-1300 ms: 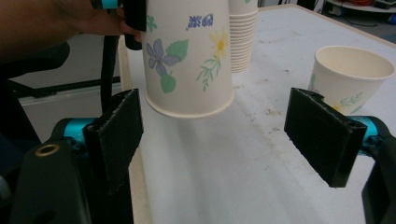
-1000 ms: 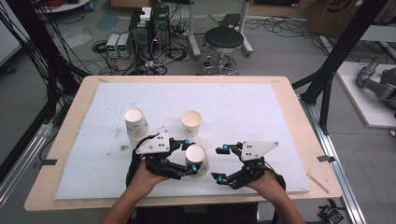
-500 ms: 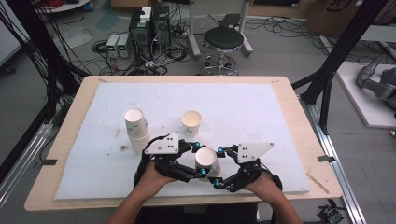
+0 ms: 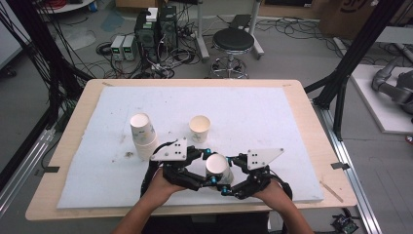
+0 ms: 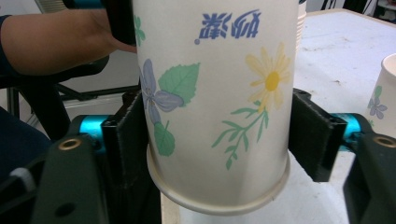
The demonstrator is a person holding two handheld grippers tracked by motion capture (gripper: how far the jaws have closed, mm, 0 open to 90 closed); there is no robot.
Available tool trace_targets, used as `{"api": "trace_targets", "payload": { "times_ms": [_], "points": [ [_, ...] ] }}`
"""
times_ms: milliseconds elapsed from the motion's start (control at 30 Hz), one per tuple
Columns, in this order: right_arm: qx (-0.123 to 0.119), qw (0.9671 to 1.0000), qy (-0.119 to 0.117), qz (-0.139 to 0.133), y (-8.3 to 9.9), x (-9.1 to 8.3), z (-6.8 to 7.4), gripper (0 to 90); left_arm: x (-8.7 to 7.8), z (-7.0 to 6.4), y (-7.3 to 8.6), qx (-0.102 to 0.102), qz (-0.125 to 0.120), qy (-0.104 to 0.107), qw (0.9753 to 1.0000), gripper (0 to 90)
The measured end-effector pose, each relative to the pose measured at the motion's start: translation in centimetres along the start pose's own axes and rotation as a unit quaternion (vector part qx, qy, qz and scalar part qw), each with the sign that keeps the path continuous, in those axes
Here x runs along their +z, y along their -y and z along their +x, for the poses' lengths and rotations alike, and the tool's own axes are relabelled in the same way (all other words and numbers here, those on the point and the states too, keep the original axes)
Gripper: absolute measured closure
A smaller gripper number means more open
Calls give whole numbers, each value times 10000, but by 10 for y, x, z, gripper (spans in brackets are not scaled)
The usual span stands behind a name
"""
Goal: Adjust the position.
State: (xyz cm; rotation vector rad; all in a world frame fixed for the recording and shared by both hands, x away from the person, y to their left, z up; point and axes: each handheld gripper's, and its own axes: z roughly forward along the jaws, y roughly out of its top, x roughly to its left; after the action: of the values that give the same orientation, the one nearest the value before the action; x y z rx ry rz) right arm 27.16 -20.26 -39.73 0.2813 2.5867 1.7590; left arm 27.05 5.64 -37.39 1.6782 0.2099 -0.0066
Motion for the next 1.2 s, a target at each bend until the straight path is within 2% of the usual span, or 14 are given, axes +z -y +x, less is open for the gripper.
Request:
{"api": "trace_targets", "payload": {
  "times_ms": [167, 233, 400, 567, 867, 1000, 1200],
  "points": [
    [-32, 10000, 14, 55, 0, 0, 0, 327, 1, 0, 1, 12, 10, -63, 10000, 354],
    [-39, 10000, 37, 73, 0, 0, 0, 327, 0, -1, 1, 75, 36, -129, 9999, 341],
    [-35, 9999, 46, 151, 0, -1, -1, 327, -1, -1, 1, 0, 117, -300, 9995, 156],
    [-48, 9996, 91, 279, -1, -4, -3, 330, -6, 0, 0, -57, 291, -213, 9993, 156],
    [-39, 9993, 96, 357, -6, -9, -7, 335, -12, 2, -6, 55, 671, -228, 9975, 156],
    [-63, 9985, 96, 536, -10, -11, -8, 341, -15, 3, -9, 80, 863, -210, 9960, 156],
    [-191, 9955, 126, 915, -19, -10, -10, 342, -15, 4, -14, 123, 1127, -149, 9934, 156]
  ]
}}
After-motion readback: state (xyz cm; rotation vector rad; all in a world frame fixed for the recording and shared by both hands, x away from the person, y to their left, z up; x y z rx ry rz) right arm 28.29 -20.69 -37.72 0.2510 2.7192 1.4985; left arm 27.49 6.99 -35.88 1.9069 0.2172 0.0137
